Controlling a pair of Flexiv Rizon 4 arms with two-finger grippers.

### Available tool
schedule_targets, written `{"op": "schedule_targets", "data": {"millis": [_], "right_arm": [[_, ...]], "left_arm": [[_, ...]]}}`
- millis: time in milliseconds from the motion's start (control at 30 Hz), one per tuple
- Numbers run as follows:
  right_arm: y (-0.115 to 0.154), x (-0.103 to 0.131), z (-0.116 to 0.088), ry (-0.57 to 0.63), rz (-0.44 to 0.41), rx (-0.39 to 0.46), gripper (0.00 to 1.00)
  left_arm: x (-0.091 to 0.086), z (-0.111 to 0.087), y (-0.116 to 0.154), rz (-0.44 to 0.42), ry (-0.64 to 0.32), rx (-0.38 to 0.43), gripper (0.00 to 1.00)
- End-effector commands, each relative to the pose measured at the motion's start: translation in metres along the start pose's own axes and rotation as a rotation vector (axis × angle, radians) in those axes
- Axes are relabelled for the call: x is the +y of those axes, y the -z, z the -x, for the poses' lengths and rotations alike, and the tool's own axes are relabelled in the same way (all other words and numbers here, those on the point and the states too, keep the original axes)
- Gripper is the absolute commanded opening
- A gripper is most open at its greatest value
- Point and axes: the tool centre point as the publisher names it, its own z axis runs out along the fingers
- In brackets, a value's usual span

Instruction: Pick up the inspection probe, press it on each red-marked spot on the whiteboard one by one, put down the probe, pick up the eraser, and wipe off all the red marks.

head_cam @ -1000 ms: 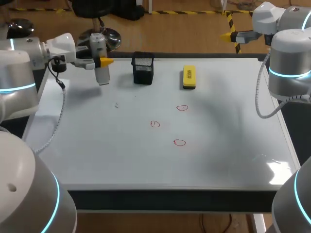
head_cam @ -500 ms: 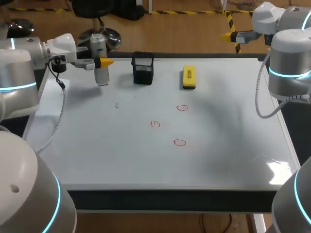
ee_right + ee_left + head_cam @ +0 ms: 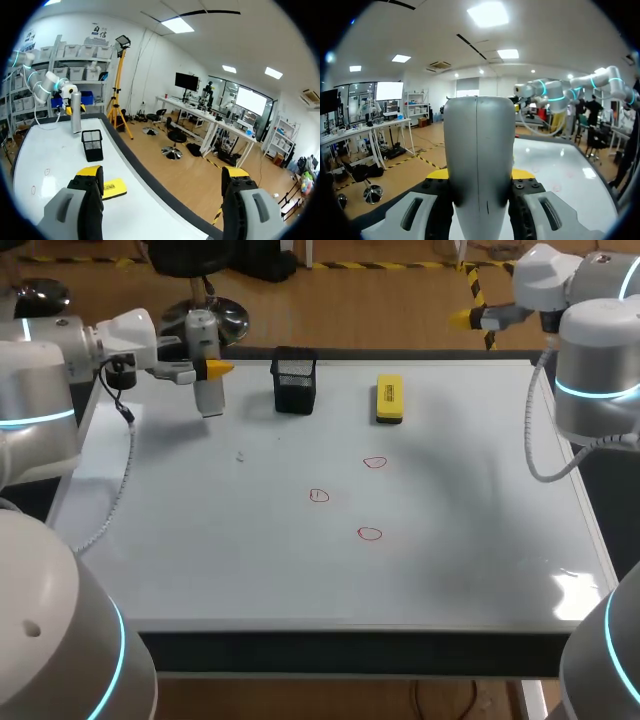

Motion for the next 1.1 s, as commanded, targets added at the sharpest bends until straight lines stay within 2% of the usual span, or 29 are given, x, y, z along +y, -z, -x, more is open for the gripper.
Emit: {"op": "schedule_targets", "data": {"millis": [33,233,367,867,1100], "right_arm": [[-0.013,0.003,0.004,0.032,-0.061,0.131,1.0],[-0.032,-0.002,-0.015,0.133,-0.126,0.363,1.0],[-0.042,-0.001,-0.024,0.19,-0.167,0.483,1.0],[-0.079,0.007,-0.062,0.439,-0.3,0.805,1.0],[-0.091,0.003,-0.087,0.673,-0.411,0.936,1.0]], "left_arm": [[-0.001,0.0,0.0,-0.002,-0.001,-0.002,0.0],[-0.001,0.0,0.0,-0.002,-0.001,-0.002,0.0],[-0.001,0.0,0.0,-0.002,-0.001,-0.002,0.0],[-0.001,0.0,0.0,-0.002,-0.001,-0.002,0.0],[-0.001,0.0,0.0,-0.002,-0.001,-0.002,0.0]]}}
